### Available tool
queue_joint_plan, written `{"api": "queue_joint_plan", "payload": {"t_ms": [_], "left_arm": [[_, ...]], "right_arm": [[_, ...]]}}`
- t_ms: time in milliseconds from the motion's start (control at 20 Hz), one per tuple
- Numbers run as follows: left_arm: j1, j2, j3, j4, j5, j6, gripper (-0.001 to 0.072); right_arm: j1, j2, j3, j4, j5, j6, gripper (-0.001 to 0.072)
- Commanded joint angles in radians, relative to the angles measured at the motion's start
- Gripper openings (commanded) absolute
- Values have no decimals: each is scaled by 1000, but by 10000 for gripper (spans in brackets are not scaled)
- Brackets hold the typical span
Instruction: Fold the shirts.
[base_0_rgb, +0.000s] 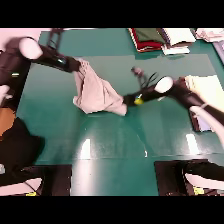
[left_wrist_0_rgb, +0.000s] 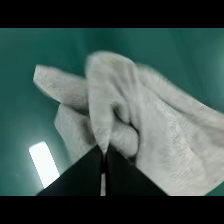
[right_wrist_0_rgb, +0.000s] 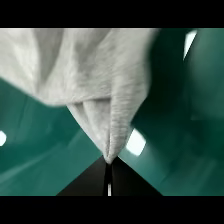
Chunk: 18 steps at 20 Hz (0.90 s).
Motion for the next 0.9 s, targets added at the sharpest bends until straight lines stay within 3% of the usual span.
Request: {"api": "queue_joint_plan", "payload": {"t_ms": [0, 250, 500, 650, 850], "left_arm": [[23, 233, 20, 96, 23, 7, 20], [3, 488, 66, 83, 67, 30, 19], [-109, 455, 30, 79, -33, 80, 19], [-201, 383, -87, 78, -82, 106, 19], [-356, 317, -356, 56, -166, 106, 19]], "right_arm": [[-158, 190, 176, -154, 132, 15, 11], [-393, 362, 497, -150, 250, 15, 11], [-435, 367, 662, -148, 397, 17, 10], [-413, 328, 631, -161, 523, 28, 11], [-354, 367, 400, -272, 526, 35, 10]]}}
